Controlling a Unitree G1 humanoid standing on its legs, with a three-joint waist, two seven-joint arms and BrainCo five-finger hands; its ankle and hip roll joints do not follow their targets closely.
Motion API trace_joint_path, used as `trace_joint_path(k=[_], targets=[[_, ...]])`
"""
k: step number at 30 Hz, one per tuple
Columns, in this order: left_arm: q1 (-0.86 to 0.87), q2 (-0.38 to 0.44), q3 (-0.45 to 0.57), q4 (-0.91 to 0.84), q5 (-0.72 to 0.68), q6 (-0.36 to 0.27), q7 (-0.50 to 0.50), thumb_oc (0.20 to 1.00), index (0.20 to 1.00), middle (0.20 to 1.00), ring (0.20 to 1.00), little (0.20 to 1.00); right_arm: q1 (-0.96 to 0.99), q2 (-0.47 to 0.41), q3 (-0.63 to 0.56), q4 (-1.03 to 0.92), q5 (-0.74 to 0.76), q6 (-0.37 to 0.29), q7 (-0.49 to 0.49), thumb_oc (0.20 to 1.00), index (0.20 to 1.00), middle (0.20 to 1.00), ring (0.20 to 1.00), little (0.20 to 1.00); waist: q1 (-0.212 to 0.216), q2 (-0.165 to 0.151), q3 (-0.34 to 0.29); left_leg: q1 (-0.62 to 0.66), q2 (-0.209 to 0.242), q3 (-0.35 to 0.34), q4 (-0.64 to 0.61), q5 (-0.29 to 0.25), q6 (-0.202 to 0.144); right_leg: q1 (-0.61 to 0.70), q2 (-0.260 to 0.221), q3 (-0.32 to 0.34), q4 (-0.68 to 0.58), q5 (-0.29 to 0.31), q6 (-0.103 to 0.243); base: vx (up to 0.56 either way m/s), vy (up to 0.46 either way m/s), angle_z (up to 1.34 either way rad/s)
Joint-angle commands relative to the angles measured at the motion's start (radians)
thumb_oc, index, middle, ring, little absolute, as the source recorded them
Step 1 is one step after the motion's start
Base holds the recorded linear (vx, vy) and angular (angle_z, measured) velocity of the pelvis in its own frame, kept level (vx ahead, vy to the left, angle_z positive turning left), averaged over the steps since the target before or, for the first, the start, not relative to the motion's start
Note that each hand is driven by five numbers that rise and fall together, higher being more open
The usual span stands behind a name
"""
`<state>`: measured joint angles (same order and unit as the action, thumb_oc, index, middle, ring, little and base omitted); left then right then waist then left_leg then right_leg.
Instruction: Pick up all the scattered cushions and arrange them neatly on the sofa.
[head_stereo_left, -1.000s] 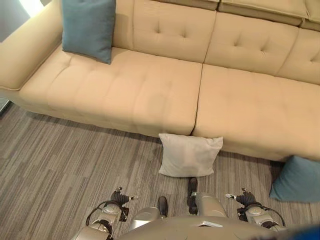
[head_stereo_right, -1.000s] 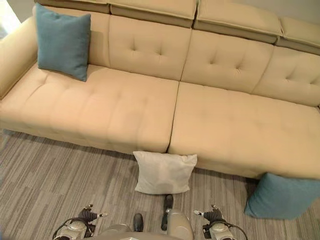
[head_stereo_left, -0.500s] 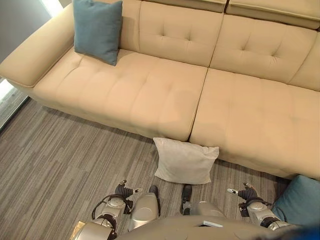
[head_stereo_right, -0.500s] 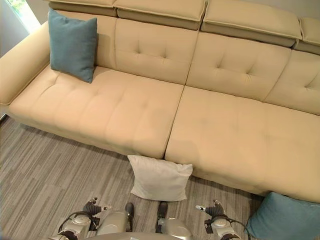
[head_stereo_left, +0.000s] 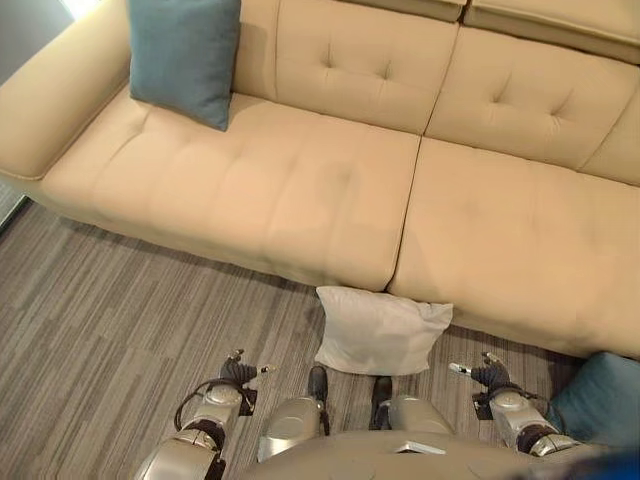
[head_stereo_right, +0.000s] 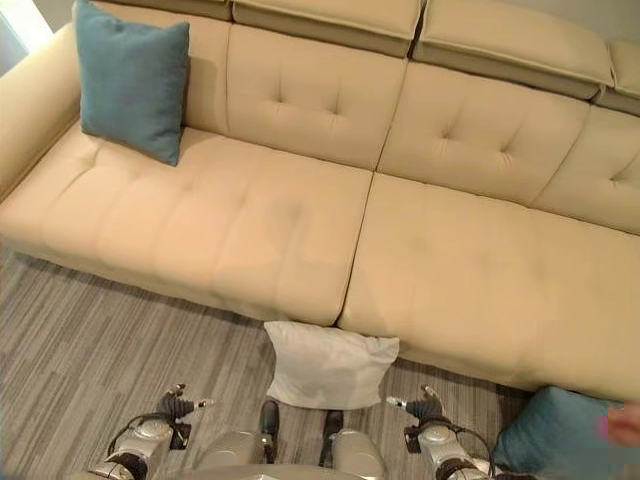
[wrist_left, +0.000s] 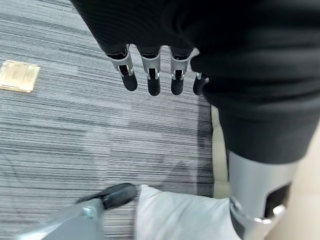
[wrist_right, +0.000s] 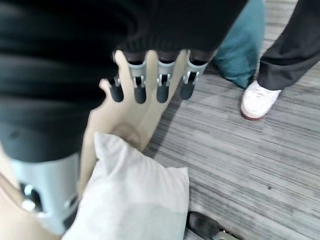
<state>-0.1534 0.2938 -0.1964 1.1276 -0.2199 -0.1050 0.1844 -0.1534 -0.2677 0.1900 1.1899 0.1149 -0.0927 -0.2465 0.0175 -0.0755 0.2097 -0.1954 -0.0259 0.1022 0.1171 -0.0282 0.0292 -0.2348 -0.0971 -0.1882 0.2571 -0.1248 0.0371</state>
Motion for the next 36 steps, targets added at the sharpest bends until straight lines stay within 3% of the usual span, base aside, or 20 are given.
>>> trace_joint_path(k=[1,7,8,20,29,36], targets=[[-0.003,-0.028,0.001,-0.011,-0.059,-0.051,0.053,1.0,1.0,1.0,1.0,1.0,0.014,-0.052,-0.004,-0.04,0.048,-0.015,-0.05,1.0,1.0,1.0,1.0,1.0,-0.011,0.006,0.0,-0.075,0.027,0.001,0.096,-0.058,-0.048,-0.009,-0.02,0.006,-0.028,0.079,0.073,-0.26,0.004,-0.11],[-0.148,-0.028,-0.049,-0.078,-0.131,-0.096,0.137,1.0,1.0,1.0,1.0,1.0,-0.122,-0.082,0.021,-0.123,0.092,-0.041,-0.147,1.0,1.0,1.0,1.0,1.0,-0.037,0.03,0.044,-0.364,0.036,0.014,0.177,-0.013,-0.049,-0.313,-0.035,0.013,0.058,0.111,0.058,-0.21,-0.029,-0.19],[-0.179,-0.029,-0.058,-0.082,-0.14,-0.1,0.15,1.0,1.0,1.0,1.0,1.0,-0.152,-0.087,0.025,-0.133,0.099,-0.047,-0.165,1.0,1.0,1.0,1.0,1.0,-0.039,0.037,0.039,-0.412,0.043,0.006,0.195,-0.034,-0.06,-0.363,-0.036,0.017,0.079,0.091,0.066,-0.08,-0.039,-0.14],[-0.392,-0.052,-0.12,-0.114,-0.168,-0.121,0.218,1.0,1.0,1.0,1.0,1.0,-0.369,-0.072,0.061,-0.192,0.168,-0.11,-0.266,1.0,1.0,1.0,1.0,1.0,-0.054,0.062,0.029,-0.768,0.055,-0.03,0.228,0.034,-0.083,-0.724,-0.05,0.025,0.132,0.136,0.074,-0.09,-0.031,0.04],[-0.517,-0.07,-0.175,-0.159,-0.15,-0.131,0.244,1.0,1.0,1.0,1.0,1.0,-0.489,-0.057,0.103,-0.237,0.152,-0.13,-0.307,1.0,1.0,1.0,1.0,1.0,-0.058,0.067,0.004,-0.947,0.048,-0.052,0.221,0.081,-0.102,-0.903,-0.057,0.026,0.16,0.155,0.08,-0.05,-0.013,0.07],[-0.528,-0.088,-0.189,-0.17,-0.125,-0.123,0.244,1.0,1.0,1.0,1.0,1.0,-0.465,-0.042,0.096,-0.228,0.132,-0.125,-0.299,1.0,1.0,1.0,1.0,1.0,-0.058,0.063,-0.021,-0.973,0.046,-0.052,0.193,0.104,-0.108,-0.935,-0.063,0.027,0.155,0.17,0.09,-0.02,0.0,0.04]])
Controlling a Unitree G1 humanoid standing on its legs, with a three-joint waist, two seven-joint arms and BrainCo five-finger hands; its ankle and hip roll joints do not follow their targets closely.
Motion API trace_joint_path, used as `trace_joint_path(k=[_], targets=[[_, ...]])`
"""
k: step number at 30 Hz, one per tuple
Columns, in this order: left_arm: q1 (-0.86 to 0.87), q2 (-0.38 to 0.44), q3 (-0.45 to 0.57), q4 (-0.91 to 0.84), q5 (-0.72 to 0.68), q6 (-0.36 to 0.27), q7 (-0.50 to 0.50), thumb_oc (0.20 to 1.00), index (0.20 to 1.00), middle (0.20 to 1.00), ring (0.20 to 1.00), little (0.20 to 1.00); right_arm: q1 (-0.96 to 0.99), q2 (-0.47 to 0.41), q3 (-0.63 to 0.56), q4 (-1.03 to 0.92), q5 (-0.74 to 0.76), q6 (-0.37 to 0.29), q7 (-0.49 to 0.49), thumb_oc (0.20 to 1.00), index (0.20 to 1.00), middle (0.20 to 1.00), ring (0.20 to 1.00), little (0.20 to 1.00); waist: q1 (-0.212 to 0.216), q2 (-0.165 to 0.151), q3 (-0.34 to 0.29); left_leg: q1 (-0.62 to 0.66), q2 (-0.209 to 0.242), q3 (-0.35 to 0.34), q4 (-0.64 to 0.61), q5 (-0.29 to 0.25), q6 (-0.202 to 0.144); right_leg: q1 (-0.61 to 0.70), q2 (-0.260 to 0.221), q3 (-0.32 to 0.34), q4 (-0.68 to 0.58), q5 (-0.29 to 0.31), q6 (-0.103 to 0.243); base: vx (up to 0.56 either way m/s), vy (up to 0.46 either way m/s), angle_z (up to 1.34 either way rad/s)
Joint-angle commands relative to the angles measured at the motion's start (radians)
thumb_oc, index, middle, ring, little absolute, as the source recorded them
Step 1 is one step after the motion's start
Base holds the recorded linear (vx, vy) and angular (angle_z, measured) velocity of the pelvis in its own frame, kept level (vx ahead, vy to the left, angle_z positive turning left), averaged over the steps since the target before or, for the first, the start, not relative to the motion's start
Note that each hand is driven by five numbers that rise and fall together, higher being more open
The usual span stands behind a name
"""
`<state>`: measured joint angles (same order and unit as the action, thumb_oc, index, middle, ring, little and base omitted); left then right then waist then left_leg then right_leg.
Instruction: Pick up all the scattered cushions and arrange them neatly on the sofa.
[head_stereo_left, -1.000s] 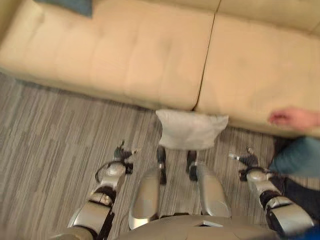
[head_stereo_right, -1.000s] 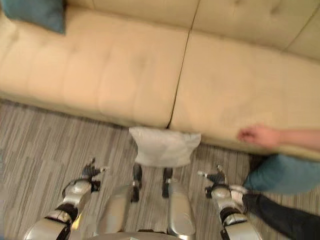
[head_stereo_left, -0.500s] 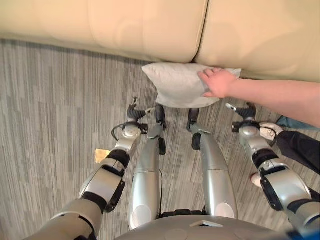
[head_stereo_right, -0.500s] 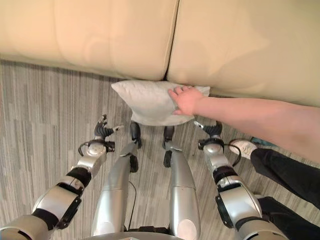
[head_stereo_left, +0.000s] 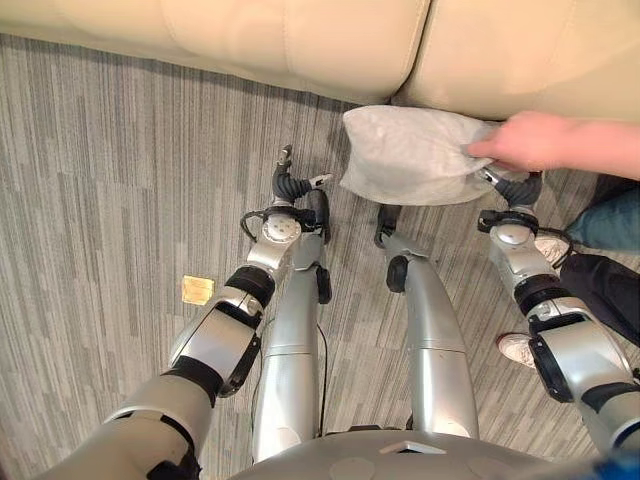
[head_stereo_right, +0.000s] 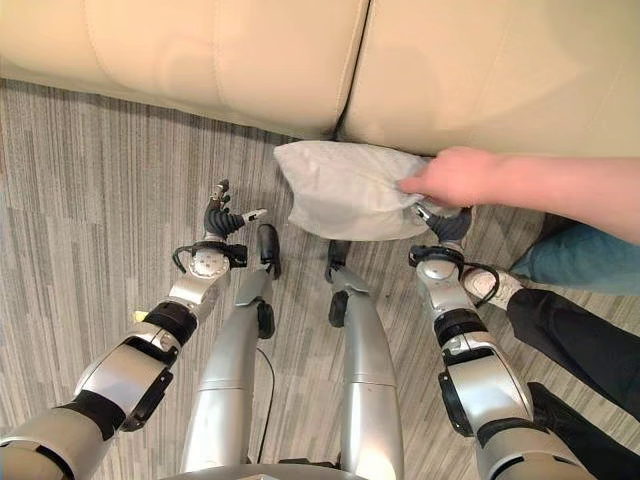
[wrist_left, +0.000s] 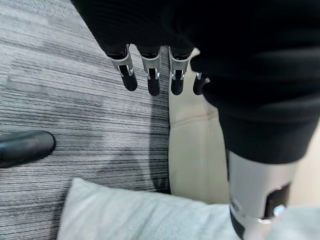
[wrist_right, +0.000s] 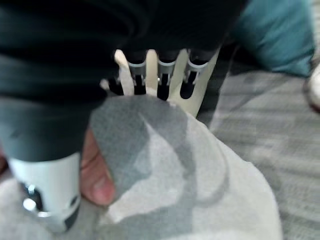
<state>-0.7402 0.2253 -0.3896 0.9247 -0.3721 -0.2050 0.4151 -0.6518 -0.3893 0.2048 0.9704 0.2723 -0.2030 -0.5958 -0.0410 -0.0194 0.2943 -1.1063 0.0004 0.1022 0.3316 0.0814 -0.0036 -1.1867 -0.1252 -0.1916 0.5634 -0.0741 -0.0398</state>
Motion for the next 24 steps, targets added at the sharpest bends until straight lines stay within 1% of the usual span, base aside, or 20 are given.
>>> trace_joint_path(k=[1,5,6,12,15,18,19,20,22,23,24], targets=[[0.063,-0.02,0.004,0.035,0.029,-0.021,0.01,1.0,1.0,1.0,1.0,1.0,0.039,0.078,0.078,-0.007,-0.026,-0.013,0.053,1.0,1.0,1.0,1.0,1.0,0.001,0.005,-0.109,-0.057,0.02,-0.052,-0.026,-0.004,-0.076,0.021,-0.035,0.031,-0.155,0.121,0.168,0.0,0.0,0.0],[0.077,-0.022,0.006,0.05,0.036,-0.014,0.004,1.0,1.0,1.0,1.0,1.0,0.066,0.08,0.069,0.006,-0.023,-0.01,0.066,1.0,1.0,1.0,1.0,1.0,-0.001,0.0,-0.115,-0.025,0.016,-0.049,-0.057,0.005,-0.078,0.046,-0.034,0.036,-0.184,0.136,0.174,0.0,0.0,0.0],[0.085,-0.022,0.007,0.054,0.034,-0.009,-0.002,1.0,1.0,1.0,1.0,1.0,0.079,0.078,0.064,0.016,-0.017,-0.007,0.075,1.0,1.0,1.0,1.0,1.0,-0.001,-0.002,-0.112,0.004,0.011,-0.049,-0.071,0.007,-0.078,0.066,-0.034,0.039,-0.195,0.142,0.176,0.0,0.0,0.0],[0.098,-0.026,0.002,0.066,0.034,-0.007,-0.014,1.0,1.0,1.0,1.0,1.0,0.096,0.085,0.065,0.045,-0.008,-0.001,0.094,1.0,1.0,1.0,1.0,1.0,0.001,-0.004,-0.108,0.039,0.007,-0.04,-0.08,0.01,-0.079,0.101,-0.036,0.039,-0.209,0.148,0.174,-0.01,0.008,0.02],[0.118,-0.031,0.001,0.076,0.045,0.003,-0.027,1.0,1.0,1.0,1.0,1.0,0.12,0.093,0.064,0.058,-0.007,0.007,0.11,1.0,1.0,1.0,1.0,1.0,0.004,-0.008,-0.112,0.083,0.006,-0.039,-0.091,0.009,-0.079,0.139,-0.035,0.034,-0.213,0.145,0.174,0.0,0.0,0.0],[0.175,-0.031,0.002,0.094,0.066,0.017,-0.051,1.0,1.0,1.0,1.0,1.0,0.182,0.102,0.07,0.082,-0.019,0.026,0.139,1.0,1.0,1.0,1.0,1.0,0.009,-0.014,-0.116,0.191,0.002,-0.036,-0.124,0.005,-0.08,0.236,-0.036,0.023,-0.235,0.143,0.176,0.02,-0.003,-0.01],[0.242,-0.025,0.012,0.11,0.077,0.027,-0.079,1.0,1.0,1.0,1.0,1.0,0.243,0.095,0.074,0.104,-0.043,0.045,0.167,1.0,1.0,1.0,1.0,1.0,0.011,-0.021,-0.112,0.313,-0.007,-0.03,-0.161,0.002,-0.08,0.353,-0.028,0.014,-0.273,0.141,0.177,0.05,-0.008,-0.04],[0.243,-0.025,0.012,0.11,0.077,0.027,-0.079,1.0,1.0,1.0,1.0,1.0,0.244,0.095,0.074,0.104,-0.043,0.045,0.167,1.0,1.0,1.0,1.0,1.0,0.011,-0.021,-0.11,0.317,-0.007,-0.03,-0.163,0.002,-0.08,0.358,-0.028,0.013,-0.274,0.142,0.177,0.07,-0.009,-0.03],[0.292,-0.017,0.019,0.13,0.093,0.035,-0.101,1.0,1.0,1.0,1.0,1.0,0.291,0.091,0.078,0.126,-0.07,0.061,0.188,1.0,1.0,1.0,1.0,1.0,0.012,-0.026,-0.109,0.403,-0.012,-0.029,-0.187,-0.001,-0.08,0.448,-0.023,0.007,-0.306,0.141,0.177,0.04,-0.013,-0.05],[0.311,-0.013,0.021,0.137,0.101,0.038,-0.11,1.0,1.0,1.0,1.0,1.0,0.31,0.09,0.08,0.142,-0.081,0.068,0.198,1.0,1.0,1.0,1.0,1.0,0.011,-0.029,-0.105,0.428,-0.017,-0.021,-0.197,0.025,-0.072,0.478,-0.022,-0.002,-0.328,0.169,0.17,0.03,-0.014,-0.05],[0.334,-0.007,0.028,0.146,0.112,0.04,-0.116,1.0,1.0,1.0,1.0,1.0,0.333,0.088,0.075,0.157,-0.093,0.074,0.207,1.0,1.0,1.0,1.0,1.0,0.013,-0.031,-0.105,0.47,-0.019,-0.023,-0.208,0.024,-0.072,0.525,-0.018,-0.003,-0.347,0.167,0.171,0.11,-0.008,0.02]])
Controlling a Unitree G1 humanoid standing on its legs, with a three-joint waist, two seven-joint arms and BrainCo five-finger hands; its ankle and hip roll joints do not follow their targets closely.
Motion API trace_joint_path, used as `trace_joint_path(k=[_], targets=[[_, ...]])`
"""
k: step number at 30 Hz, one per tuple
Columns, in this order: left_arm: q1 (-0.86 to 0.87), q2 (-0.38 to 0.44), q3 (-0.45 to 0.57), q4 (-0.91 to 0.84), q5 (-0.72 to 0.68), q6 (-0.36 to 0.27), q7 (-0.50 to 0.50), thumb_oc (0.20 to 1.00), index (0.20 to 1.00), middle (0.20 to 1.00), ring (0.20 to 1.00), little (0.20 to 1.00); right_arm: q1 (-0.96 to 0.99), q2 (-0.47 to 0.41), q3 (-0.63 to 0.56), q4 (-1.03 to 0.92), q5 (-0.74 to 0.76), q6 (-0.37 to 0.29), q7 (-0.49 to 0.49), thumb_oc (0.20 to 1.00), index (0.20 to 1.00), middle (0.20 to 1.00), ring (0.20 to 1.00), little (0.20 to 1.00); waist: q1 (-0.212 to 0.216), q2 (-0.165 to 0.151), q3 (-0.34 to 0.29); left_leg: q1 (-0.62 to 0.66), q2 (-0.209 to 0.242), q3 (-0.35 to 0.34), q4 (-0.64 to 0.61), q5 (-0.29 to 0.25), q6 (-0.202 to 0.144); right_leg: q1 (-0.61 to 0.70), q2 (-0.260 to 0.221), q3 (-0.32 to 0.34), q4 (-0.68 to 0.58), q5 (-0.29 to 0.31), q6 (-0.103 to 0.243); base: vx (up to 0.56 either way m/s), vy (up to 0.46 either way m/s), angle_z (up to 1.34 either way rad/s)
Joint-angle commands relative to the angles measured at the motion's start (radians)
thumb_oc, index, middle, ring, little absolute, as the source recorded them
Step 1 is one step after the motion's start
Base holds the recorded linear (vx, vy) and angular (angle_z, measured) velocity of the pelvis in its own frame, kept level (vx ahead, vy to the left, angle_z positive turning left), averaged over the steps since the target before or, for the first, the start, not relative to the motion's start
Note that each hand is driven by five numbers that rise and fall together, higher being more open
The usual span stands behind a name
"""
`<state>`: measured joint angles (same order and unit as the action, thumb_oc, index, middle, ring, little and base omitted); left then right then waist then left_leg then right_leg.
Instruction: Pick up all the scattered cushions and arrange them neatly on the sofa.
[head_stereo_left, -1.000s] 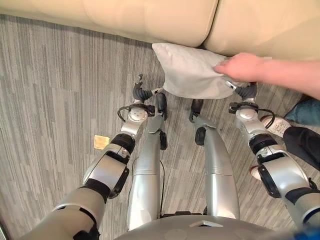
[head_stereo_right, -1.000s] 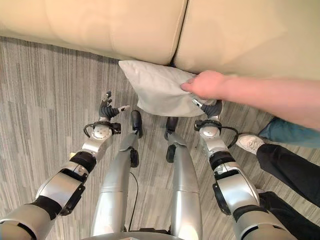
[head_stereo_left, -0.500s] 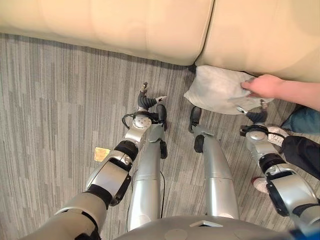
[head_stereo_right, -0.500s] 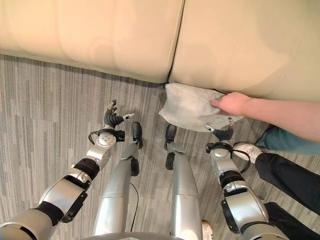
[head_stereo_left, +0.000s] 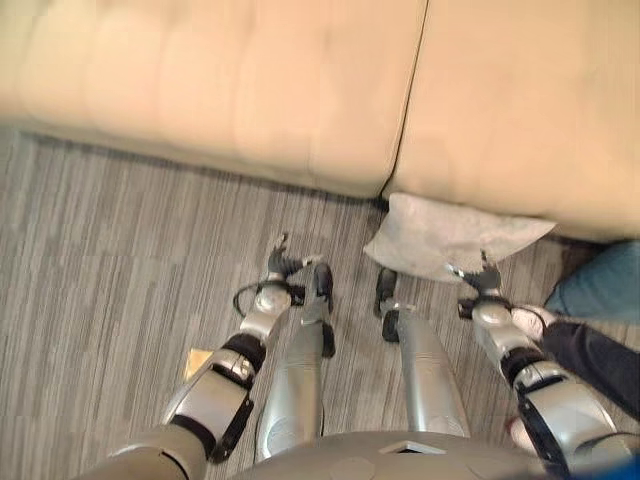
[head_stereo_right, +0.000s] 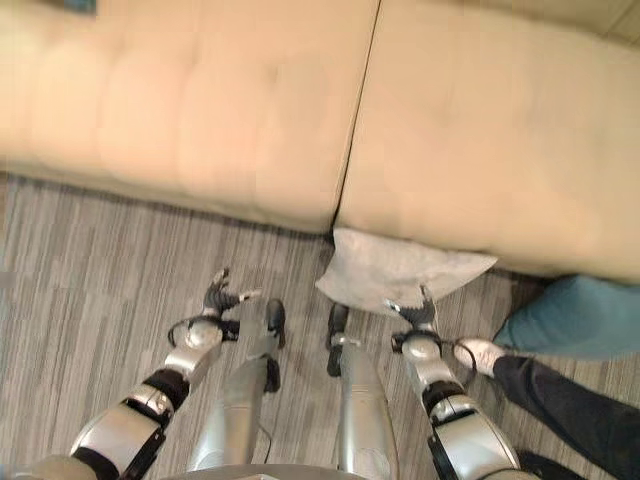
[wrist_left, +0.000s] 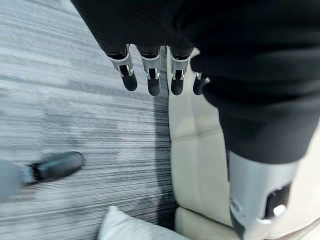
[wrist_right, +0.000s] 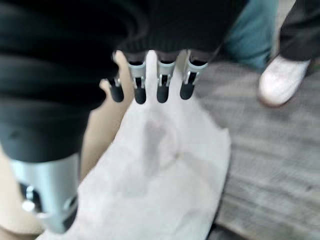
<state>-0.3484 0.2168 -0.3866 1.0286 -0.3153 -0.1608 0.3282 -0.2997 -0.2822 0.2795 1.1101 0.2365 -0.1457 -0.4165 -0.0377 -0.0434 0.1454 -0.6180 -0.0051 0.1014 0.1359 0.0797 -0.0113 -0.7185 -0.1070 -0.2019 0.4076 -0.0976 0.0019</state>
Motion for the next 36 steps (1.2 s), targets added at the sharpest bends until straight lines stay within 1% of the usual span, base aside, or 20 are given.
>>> trace_joint_path(k=[1,2,5,6,10,12,13,16,19,20,23,25,26,28,31,32,33,34,35,36], targets=[[0.013,0.011,0.044,0.072,0.088,0.007,-0.055,1.0,1.0,1.0,1.0,1.0,0.038,-0.029,-0.011,0.054,-0.096,0.034,0.053,1.0,1.0,1.0,1.0,1.0,0.013,-0.01,0.037,0.099,-0.019,-0.02,-0.048,0.021,-0.062,0.182,-0.025,0.003,-0.241,0.187,0.132,0.16,-0.016,0.01],[0.013,0.011,0.044,0.072,0.088,0.007,-0.055,1.0,1.0,1.0,1.0,1.0,0.038,-0.029,-0.011,0.054,-0.096,0.034,0.053,1.0,1.0,1.0,1.0,1.0,0.013,-0.01,0.037,0.099,-0.019,-0.02,-0.048,0.021,-0.062,0.182,-0.025,0.003,-0.241,0.187,0.132,0.17,-0.028,-0.07],[0.113,0.024,0.082,0.116,0.139,0.017,-0.087,1.0,1.0,1.0,1.0,1.0,0.122,-0.044,-0.031,0.102,-0.154,0.051,0.081,1.0,1.0,1.0,1.0,1.0,0.014,-0.014,0.005,0.253,-0.016,-0.016,-0.109,0.017,-0.063,0.353,0.0,0.003,-0.316,0.176,0.14,0.18,-0.042,-0.06],[0.113,0.024,0.082,0.116,0.139,0.017,-0.087,1.0,1.0,1.0,1.0,1.0,0.122,-0.044,-0.031,0.102,-0.154,0.051,0.081,1.0,1.0,1.0,1.0,1.0,0.013,-0.014,0.003,0.251,-0.016,-0.017,-0.11,0.019,-0.063,0.352,0.0,0.002,-0.318,0.179,0.14,0.13,-0.036,-0.07],[0.193,0.025,0.121,0.162,0.18,0.034,-0.118,1.0,1.0,1.0,1.0,1.0,0.181,-0.052,-0.062,0.124,-0.186,0.06,0.102,1.0,1.0,1.0,1.0,1.0,0.014,-0.01,-0.043,0.393,0.005,-0.007,-0.173,0.011,-0.067,0.489,0.017,0.011,-0.375,0.166,0.144,0.12,-0.052,-0.06],[0.215,0.025,0.12,0.166,0.199,0.038,-0.129,1.0,1.0,1.0,1.0,1.0,0.199,-0.055,-0.067,0.119,-0.191,0.055,0.109,1.0,1.0,1.0,1.0,1.0,0.013,-0.01,-0.059,0.433,0.009,-0.001,-0.189,0.006,-0.067,0.529,0.026,0.015,-0.392,0.16,0.143,0.12,-0.074,-0.13],[0.231,0.023,0.128,0.174,0.207,0.042,-0.141,1.0,1.0,1.0,1.0,1.0,0.212,-0.053,-0.07,0.116,-0.194,0.055,0.116,1.0,1.0,1.0,1.0,1.0,0.011,-0.012,-0.07,0.467,0.012,-0.002,-0.196,-0.002,-0.065,0.564,0.036,0.024,-0.404,0.151,0.139,0.11,-0.132,-0.08],[0.258,0.011,0.149,0.204,0.221,0.05,-0.15,1.0,1.0,1.0,1.0,1.0,0.235,-0.04,-0.062,0.15,-0.208,0.061,0.131,1.0,1.0,1.0,1.0,1.0,0.015,-0.021,-0.075,0.525,0.018,-0.006,-0.168,-0.04,-0.062,0.641,0.054,0.033,-0.431,0.134,0.13,0.13,-0.132,-0.04],[0.264,0.004,0.155,0.209,0.212,0.055,-0.156,1.0,1.0,1.0,1.0,1.0,0.246,-0.036,-0.064,0.162,-0.208,0.062,0.135,1.0,1.0,1.0,1.0,1.0,0.016,-0.027,-0.075,0.533,0.019,-0.013,-0.14,-0.058,-0.061,0.662,0.057,0.037,-0.439,0.13,0.128,0.06,-0.039,-0.01],[0.261,-0.009,0.151,0.208,0.201,0.054,-0.157,1.0,1.0,1.0,1.0,1.0,0.249,-0.036,-0.066,0.169,-0.198,0.062,0.139,1.0,1.0,1.0,1.0,1.0,0.018,-0.033,-0.068,0.527,0.003,-0.04,-0.106,-0.078,-0.054,0.669,0.054,0.043,-0.445,0.136,0.126,0.0,0.0,0.0],[0.253,-0.018,0.139,0.206,0.198,0.05,-0.154,1.0,1.0,1.0,1.0,1.0,0.249,-0.035,-0.069,0.172,-0.185,0.061,0.141,1.0,1.0,1.0,1.0,1.0,0.018,-0.038,-0.066,0.503,-0.024,-0.063,-0.08,-0.084,-0.055,0.675,0.046,0.04,-0.455,0.145,0.128,0.01,0.022,-0.07],[0.254,-0.03,0.146,0.209,0.193,0.051,-0.155,1.0,1.0,1.0,1.0,1.0,0.244,-0.037,-0.072,0.165,-0.185,0.062,0.141,1.0,1.0,1.0,1.0,1.0,0.019,-0.034,-0.078,0.498,-0.047,-0.1,-0.114,-0.093,-0.037,0.661,0.054,0.056,-0.458,0.153,0.133,0.02,0.07,-0.08],[0.259,-0.03,0.148,0.209,0.195,0.054,-0.156,1.0,1.0,1.0,1.0,1.0,0.244,-0.036,-0.075,0.164,-0.186,0.065,0.139,1.0,1.0,1.0,1.0,1.0,0.016,-0.034,-0.083,0.502,-0.048,-0.102,-0.119,-0.092,-0.034,0.658,0.054,0.061,-0.455,0.157,0.136,0.07,0.11,-0.3],[0.267,-0.03,0.154,0.213,0.195,0.055,-0.156,1.0,1.0,1.0,1.0,1.0,0.242,-0.033,-0.071,0.16,-0.191,0.069,0.138,1.0,1.0,1.0,1.0,1.0,0.026,-0.034,-0.083,0.52,-0.046,-0.087,-0.131,-0.09,-0.025,0.647,0.055,0.077,-0.428,0.154,0.143,0.05,0.111,-0.53],[0.265,-0.017,0.167,0.208,0.187,0.054,-0.154,1.0,1.0,1.0,1.0,1.0,0.228,-0.028,-0.063,0.151,-0.194,0.074,0.14,1.0,1.0,1.0,1.0,1.0,0.044,-0.028,-0.057,0.534,-0.035,-0.061,-0.136,-0.087,-0.013,0.596,0.048,0.074,-0.306,0.131,0.151,-0.04,0.086,-0.85],[0.265,-0.006,0.176,0.207,0.182,0.051,-0.149,1.0,1.0,1.0,1.0,1.0,0.213,-0.023,-0.057,0.152,-0.206,0.079,0.136,1.0,1.0,1.0,1.0,1.0,0.056,-0.023,-0.045,0.547,-0.024,-0.037,-0.142,-0.088,-0.008,0.562,0.019,0.03,-0.253,0.132,0.168,-0.03,0.036,-0.69],[0.265,-0.002,0.18,0.205,0.18,0.05,-0.147,1.0,1.0,1.0,1.0,1.0,0.207,-0.021,-0.053,0.153,-0.214,0.08,0.134,1.0,1.0,1.0,1.0,1.0,0.063,-0.019,-0.043,0.558,-0.017,-0.024,-0.15,-0.087,-0.007,0.553,-0.001,0.003,-0.24,0.136,0.173,0.0,-0.001,-0.96],[0.266,0.001,0.183,0.206,0.179,0.048,-0.147,1.0,1.0,1.0,1.0,1.0,0.202,-0.02,-0.054,0.156,-0.22,0.082,0.132,1.0,1.0,1.0,1.0,1.0,0.068,-0.015,-0.041,0.574,-0.011,-0.014,-0.164,-0.087,-0.008,0.556,-0.02,-0.016,-0.241,0.137,0.175,0.09,-0.09,-1.37],[0.269,0.002,0.194,0.207,0.173,0.048,-0.147,1.0,1.0,1.0,1.0,1.0,0.207,-0.018,-0.071,0.156,-0.209,0.08,0.131,1.0,1.0,1.0,1.0,1.0,0.07,-0.008,-0.051,0.594,0.001,0.001,-0.181,-0.093,-0.012,0.566,-0.059,-0.034,-0.274,0.152,0.176,0.08,-0.084,-1.04],[0.269,0.002,0.194,0.207,0.173,0.048,-0.147,1.0,1.0,1.0,1.0,1.0,0.207,-0.018,-0.071,0.156,-0.209,0.08,0.131,1.0,1.0,1.0,1.0,1.0,0.07,-0.008,-0.05,0.595,0.002,0.001,-0.181,-0.093,-0.012,0.567,-0.059,-0.034,-0.274,0.152,0.176,0.08,-0.119,-0.63]])
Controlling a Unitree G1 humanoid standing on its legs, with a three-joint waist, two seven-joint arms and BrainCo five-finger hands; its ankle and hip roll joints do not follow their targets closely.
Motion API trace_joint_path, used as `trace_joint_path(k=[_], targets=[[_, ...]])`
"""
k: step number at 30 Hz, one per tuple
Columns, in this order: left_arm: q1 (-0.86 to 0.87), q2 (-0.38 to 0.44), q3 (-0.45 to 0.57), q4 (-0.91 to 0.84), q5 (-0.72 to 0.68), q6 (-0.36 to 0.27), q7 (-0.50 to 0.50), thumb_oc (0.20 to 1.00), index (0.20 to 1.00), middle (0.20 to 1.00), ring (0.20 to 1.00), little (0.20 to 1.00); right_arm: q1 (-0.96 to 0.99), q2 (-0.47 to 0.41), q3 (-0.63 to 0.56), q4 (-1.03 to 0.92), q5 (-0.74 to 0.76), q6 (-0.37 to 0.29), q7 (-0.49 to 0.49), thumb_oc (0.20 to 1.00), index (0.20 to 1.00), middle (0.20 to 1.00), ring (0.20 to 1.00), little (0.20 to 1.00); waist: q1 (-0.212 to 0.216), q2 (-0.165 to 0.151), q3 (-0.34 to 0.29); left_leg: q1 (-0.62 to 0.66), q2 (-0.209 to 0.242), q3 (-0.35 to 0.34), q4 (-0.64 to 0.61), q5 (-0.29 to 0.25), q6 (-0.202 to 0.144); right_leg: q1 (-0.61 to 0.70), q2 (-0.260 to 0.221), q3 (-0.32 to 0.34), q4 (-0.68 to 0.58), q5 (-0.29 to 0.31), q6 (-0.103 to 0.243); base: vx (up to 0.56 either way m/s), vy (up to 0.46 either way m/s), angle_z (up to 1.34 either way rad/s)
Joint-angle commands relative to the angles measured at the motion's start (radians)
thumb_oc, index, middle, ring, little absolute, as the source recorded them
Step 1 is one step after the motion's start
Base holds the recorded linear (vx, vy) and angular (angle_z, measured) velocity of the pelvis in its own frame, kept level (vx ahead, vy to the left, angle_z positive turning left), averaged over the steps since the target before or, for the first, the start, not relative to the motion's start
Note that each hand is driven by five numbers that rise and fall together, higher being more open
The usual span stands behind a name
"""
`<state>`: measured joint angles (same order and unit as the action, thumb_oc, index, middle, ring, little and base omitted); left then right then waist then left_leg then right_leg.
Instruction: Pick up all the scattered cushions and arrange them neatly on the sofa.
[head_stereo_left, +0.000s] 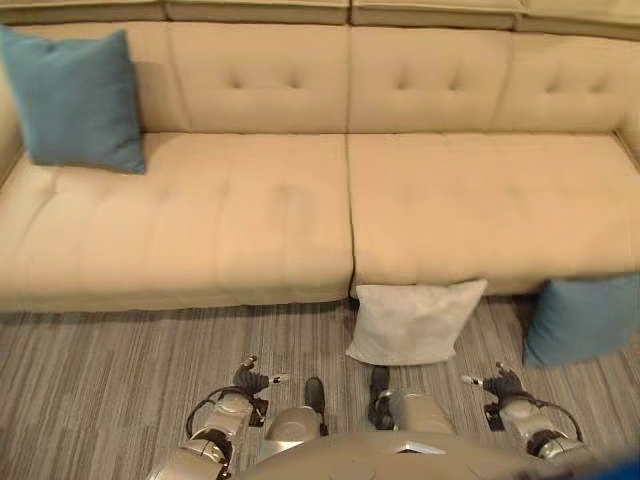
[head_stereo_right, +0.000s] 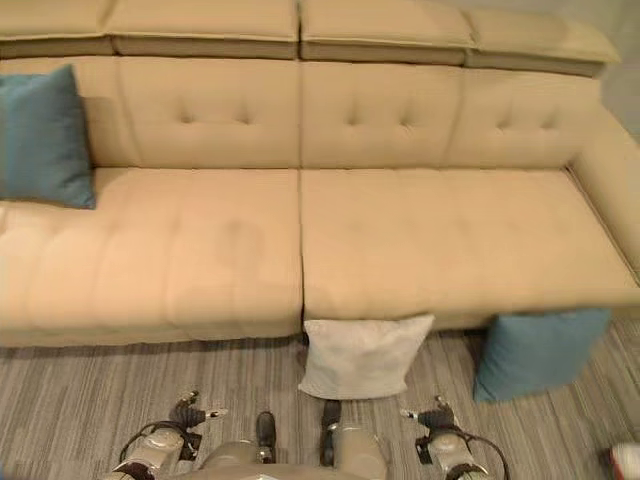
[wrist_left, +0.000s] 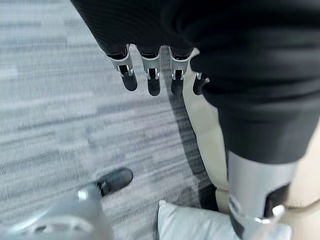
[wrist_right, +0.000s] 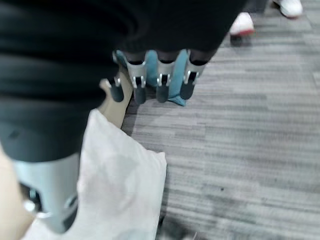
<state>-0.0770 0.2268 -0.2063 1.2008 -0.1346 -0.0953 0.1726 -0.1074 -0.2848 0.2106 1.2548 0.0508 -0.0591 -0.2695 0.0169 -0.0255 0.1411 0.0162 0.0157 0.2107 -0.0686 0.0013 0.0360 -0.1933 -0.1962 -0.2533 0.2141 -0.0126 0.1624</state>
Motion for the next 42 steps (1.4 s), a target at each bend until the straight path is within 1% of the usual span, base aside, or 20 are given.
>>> trace_joint_path(k=[1,2,5,8,9,10,11,13,16,17,18,19,21,24,27,28,30,33,39,42], targets=[[-0.006,-0.007,0.013,0.038,-0.008,-0.018,0.01,1.0,1.0,1.0,1.0,1.0,0.014,-0.016,-0.012,0.009,-0.018,-0.006,-0.016,1.0,1.0,1.0,1.0,1.0,0.013,-0.025,-0.048,-0.04,-0.017,-0.108,0.024,-0.018,-0.061,0.046,0.018,0.023,-0.1,0.08,0.019,0.06,-0.163,-0.16],[-0.013,-0.003,0.009,0.039,-0.002,-0.016,0.012,1.0,1.0,1.0,1.0,1.0,0.017,-0.013,-0.02,0.01,-0.012,-0.003,-0.015,1.0,1.0,1.0,1.0,1.0,0.004,-0.029,-0.048,-0.039,-0.011,-0.108,0.034,-0.03,-0.066,0.046,-0.006,0.053,-0.136,0.108,0.029,0.08,-0.207,-0.05],[-0.014,0.001,0.01,0.038,-0.001,-0.016,0.013,1.0,1.0,1.0,1.0,1.0,0.024,-0.009,-0.019,0.01,-0.02,0.005,-0.014,1.0,1.0,1.0,1.0,1.0,0.001,-0.036,-0.053,-0.039,0.011,-0.101,0.054,-0.043,-0.08,0.048,-0.04,0.056,-0.179,0.148,0.047,0.09,-0.244,0.05],[-0.014,0.003,0.009,0.048,0.013,-0.016,0.013,1.0,1.0,1.0,1.0,1.0,0.03,-0.008,-0.014,0.005,-0.024,0.0,-0.008,1.0,1.0,1.0,1.0,1.0,0.0,-0.049,-0.064,-0.034,0.022,-0.098,0.047,-0.041,-0.101,0.075,-0.039,0.043,-0.212,0.15,0.057,0.09,-0.298,-0.08],[-0.023,-0.004,0.007,0.048,-0.003,-0.015,0.018,1.0,1.0,1.0,1.0,1.0,0.024,-0.01,-0.004,-0.003,-0.018,-0.007,-0.01,1.0,1.0,1.0,1.0,1.0,-0.003,-0.044,-0.059,-0.047,0.058,-0.12,0.042,-0.021,-0.133,0.079,-0.011,0.043,-0.202,0.116,0.041,0.04,-0.418,0.01],[-0.025,-0.007,0.005,0.048,-0.007,-0.015,0.018,1.0,1.0,1.0,1.0,1.0,0.024,-0.011,-0.001,-0.003,-0.015,-0.01,-0.011,1.0,1.0,1.0,1.0,1.0,-0.003,-0.042,-0.058,-0.053,0.071,-0.13,0.043,-0.017,-0.141,0.082,0.0,0.037,-0.203,0.102,0.034,0.0,-0.508,0.37],[-0.033,-0.014,-0.006,0.045,-0.015,-0.014,0.018,1.0,1.0,1.0,1.0,1.0,0.028,-0.018,0.01,-0.009,-0.015,-0.016,-0.015,1.0,1.0,1.0,1.0,1.0,-0.004,-0.039,-0.043,-0.09,0.098,-0.153,0.087,-0.01,-0.156,0.089,0.022,0.02,-0.2,0.073,0.011,-0.01,-0.318,0.62],[-0.035,-0.024,-0.014,0.04,-0.022,-0.014,0.016,1.0,1.0,1.0,1.0,1.0,0.034,-0.025,0.011,-0.004,-0.009,-0.017,-0.016,1.0,1.0,1.0,1.0,1.0,-0.009,-0.036,-0.034,-0.115,0.11,-0.162,0.128,-0.006,-0.161,0.1,0.038,0.001,-0.2,0.054,-0.007,0.0,-0.22,0.85],[-0.034,-0.035,-0.02,0.041,-0.027,-0.013,0.016,1.0,1.0,1.0,1.0,1.0,0.038,-0.032,0.005,0.002,-0.002,-0.018,-0.015,1.0,1.0,1.0,1.0,1.0,-0.019,-0.038,-0.026,-0.135,0.108,-0.147,0.174,-0.008,-0.159,0.121,0.044,-0.017,-0.203,0.037,-0.018,0.02,-0.108,0.49],[-0.03,-0.038,-0.024,0.037,-0.023,-0.012,0.007,1.0,1.0,1.0,1.0,1.0,0.048,-0.037,0.0,0.005,0.01,-0.026,-0.013,1.0,1.0,1.0,1.0,1.0,-0.015,-0.046,-0.026,-0.156,0.039,-0.16,0.195,-0.031,-0.134,0.135,0.058,-0.012,-0.213,0.039,-0.027,0.03,-0.098,0.48],[-0.032,-0.038,-0.03,0.032,-0.019,-0.011,0.003,1.0,1.0,1.0,1.0,1.0,0.055,-0.039,-0.007,0.005,0.021,-0.025,-0.015,1.0,1.0,1.0,1.0,1.0,-0.019,-0.051,-0.025,-0.19,0.0,-0.138,0.214,-0.039,-0.116,0.135,0.062,-0.013,-0.212,0.037,-0.028,0.04,-0.059,0.45],[-0.029,-0.038,-0.031,0.031,-0.015,-0.008,-0.002,1.0,1.0,1.0,1.0,1.0,0.057,-0.04,-0.01,0.004,0.023,-0.021,-0.011,1.0,1.0,1.0,1.0,1.0,-0.019,-0.045,-0.03,-0.186,-0.001,-0.118,0.201,-0.049,-0.101,0.122,0.067,-0.005,-0.2,0.032,-0.029,0.04,0.042,0.28],[-0.023,-0.032,-0.027,0.031,-0.01,-0.004,-0.003,1.0,1.0,1.0,1.0,1.0,0.056,-0.039,-0.013,0.005,0.022,-0.019,-0.011,1.0,1.0,1.0,1.0,1.0,-0.014,-0.04,-0.031,-0.173,-0.018,-0.126,0.181,-0.054,-0.085,0.103,0.07,0.01,-0.165,0.026,-0.03,0.05,0.107,-0.19],[-0.016,-0.009,-0.019,0.032,0.0,-0.004,-0.003,1.0,1.0,1.0,1.0,1.0,0.036,-0.025,-0.006,-0.004,0.017,-0.011,-0.008,1.0,1.0,1.0,1.0,1.0,-0.014,-0.034,-0.012,-0.134,-0.027,-0.119,0.143,-0.056,-0.053,0.03,0.034,0.039,0.004,0.014,-0.004,0.06,0.167,-0.47],[-0.019,0.0,-0.02,0.027,-0.003,-0.01,0.001,1.0,1.0,1.0,1.0,1.0,0.033,-0.021,0.001,-0.008,0.016,-0.009,-0.007,1.0,1.0,1.0,1.0,1.0,-0.015,-0.03,-0.006,-0.124,-0.033,-0.126,0.142,-0.063,-0.047,0.012,0.043,0.094,0.006,0.021,0.001,0.04,0.024,-0.28],[-0.018,0.001,-0.018,0.026,0.0,-0.011,0.003,1.0,1.0,1.0,1.0,1.0,0.03,-0.023,0.003,-0.009,0.014,-0.008,-0.009,1.0,1.0,1.0,1.0,1.0,-0.013,-0.028,-0.007,-0.12,-0.034,-0.128,0.14,-0.066,-0.048,0.015,0.042,0.11,-0.017,0.028,0.001,0.04,-0.081,0.15],[-0.027,0.006,-0.017,0.024,-0.006,-0.015,0.009,1.0,1.0,1.0,1.0,1.0,0.014,-0.026,0.014,-0.019,0.005,-0.01,-0.011,1.0,1.0,1.0,1.0,1.0,-0.008,-0.028,-0.007,-0.128,-0.026,-0.125,0.14,-0.064,-0.055,0.018,0.021,0.092,-0.074,0.051,0.004,0.03,-0.133,0.06],[-0.019,0.005,-0.009,0.028,-0.004,-0.016,0.015,1.0,1.0,1.0,1.0,1.0,0.014,-0.032,0.027,-0.03,-0.012,-0.012,-0.013,1.0,1.0,1.0,1.0,1.0,-0.006,-0.036,-0.021,-0.119,-0.012,-0.129,0.125,-0.06,-0.078,0.055,0.026,0.067,-0.137,0.055,0.004,0.08,-0.163,0.05],[-0.052,0.002,-0.019,0.004,-0.032,-0.021,0.026,1.0,1.0,1.0,1.0,1.0,0.0,-0.036,0.036,-0.037,-0.003,-0.018,-0.024,1.0,1.0,1.0,1.0,1.0,-0.013,-0.033,0.003,-0.154,0.014,-0.15,0.124,-0.04,-0.105,0.043,0.042,0.034,-0.149,0.046,-0.01,-0.02,-0.133,0.23],[-0.101,0.008,-0.034,-0.035,-0.076,-0.035,0.053,1.0,1.0,1.0,1.0,1.0,-0.032,-0.045,0.049,-0.053,0.016,-0.022,-0.041,1.0,1.0,1.0,1.0,1.0,-0.015,-0.031,0.05,-0.223,0.024,-0.164,0.154,-0.028,-0.111,-0.025,0.046,0.023,-0.118,0.043,-0.021,-0.14,-0.072,0.2]])
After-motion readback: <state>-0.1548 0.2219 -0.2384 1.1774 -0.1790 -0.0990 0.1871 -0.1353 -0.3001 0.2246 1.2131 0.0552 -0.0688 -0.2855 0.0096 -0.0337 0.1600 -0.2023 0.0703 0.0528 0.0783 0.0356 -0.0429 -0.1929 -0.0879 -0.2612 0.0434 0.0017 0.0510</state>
